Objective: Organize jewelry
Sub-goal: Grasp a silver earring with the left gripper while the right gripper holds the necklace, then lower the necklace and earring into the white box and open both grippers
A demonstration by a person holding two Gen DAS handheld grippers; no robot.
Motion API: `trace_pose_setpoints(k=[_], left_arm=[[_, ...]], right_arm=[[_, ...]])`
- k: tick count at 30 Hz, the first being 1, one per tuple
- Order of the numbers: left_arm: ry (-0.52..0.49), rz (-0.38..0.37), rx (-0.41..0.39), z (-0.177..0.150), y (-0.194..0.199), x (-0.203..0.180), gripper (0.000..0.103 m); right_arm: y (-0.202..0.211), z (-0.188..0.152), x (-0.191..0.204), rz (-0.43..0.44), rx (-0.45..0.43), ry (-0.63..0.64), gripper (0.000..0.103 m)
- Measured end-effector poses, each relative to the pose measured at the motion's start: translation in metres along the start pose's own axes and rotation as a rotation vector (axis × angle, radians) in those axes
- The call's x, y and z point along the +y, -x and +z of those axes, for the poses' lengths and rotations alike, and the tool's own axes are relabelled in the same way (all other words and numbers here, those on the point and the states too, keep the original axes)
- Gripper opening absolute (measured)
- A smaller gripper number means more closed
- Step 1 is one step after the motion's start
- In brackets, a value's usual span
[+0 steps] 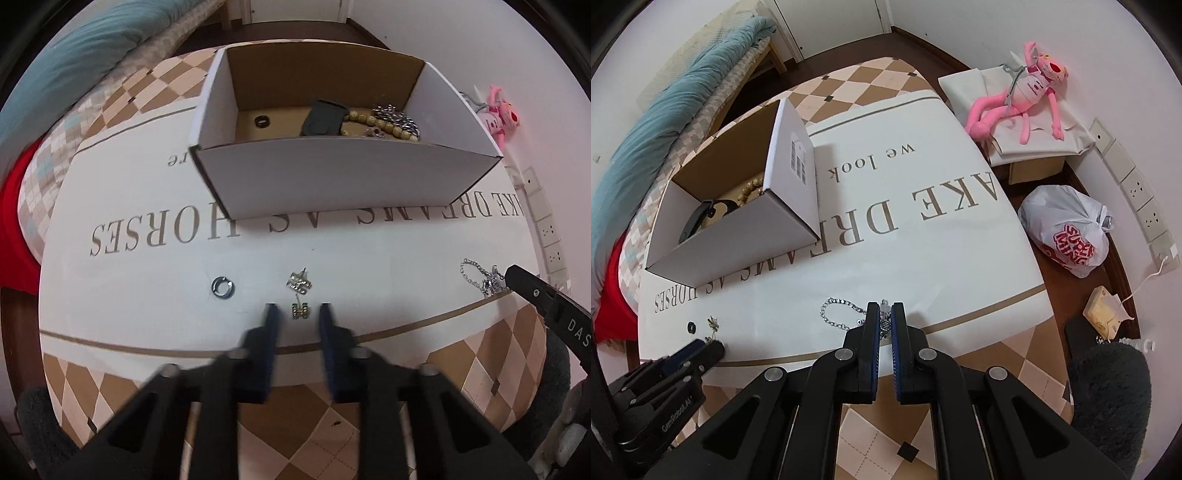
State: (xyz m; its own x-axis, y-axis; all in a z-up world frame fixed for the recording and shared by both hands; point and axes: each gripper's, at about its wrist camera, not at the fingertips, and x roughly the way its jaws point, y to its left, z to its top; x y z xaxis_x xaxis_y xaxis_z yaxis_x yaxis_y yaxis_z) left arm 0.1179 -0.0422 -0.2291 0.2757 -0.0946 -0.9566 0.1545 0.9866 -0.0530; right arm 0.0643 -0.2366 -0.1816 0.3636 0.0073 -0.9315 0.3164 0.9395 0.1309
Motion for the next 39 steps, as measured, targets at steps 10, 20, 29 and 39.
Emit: trace_pose_setpoints(k=[10, 20, 29, 39], left_arm=[[-0.005, -0.023, -0.050, -0.001, 0.018, 0.003, 0.006], [0.016, -0.153, -0.152, 0.034, 0.098, 0.019, 0.006], [0.008, -0.132, -0.220, 0.093, 0.122, 0.035, 0.006], [-0.012, -0.112, -0.148, 0.157, 0.086, 0.044, 0.006]], right_arm=[[0.014, -0.003, 0.009, 0.039, -0.015, 0.029, 0.006], [0.088, 0.022, 0.037, 0.212, -0.108, 0.098, 0.006], [0.135, 0.080, 0.078, 0.340, -0.178, 0.190, 0.006], [0.069, 0.117, 0.099, 0.310, -0.021, 0.197, 0.006]])
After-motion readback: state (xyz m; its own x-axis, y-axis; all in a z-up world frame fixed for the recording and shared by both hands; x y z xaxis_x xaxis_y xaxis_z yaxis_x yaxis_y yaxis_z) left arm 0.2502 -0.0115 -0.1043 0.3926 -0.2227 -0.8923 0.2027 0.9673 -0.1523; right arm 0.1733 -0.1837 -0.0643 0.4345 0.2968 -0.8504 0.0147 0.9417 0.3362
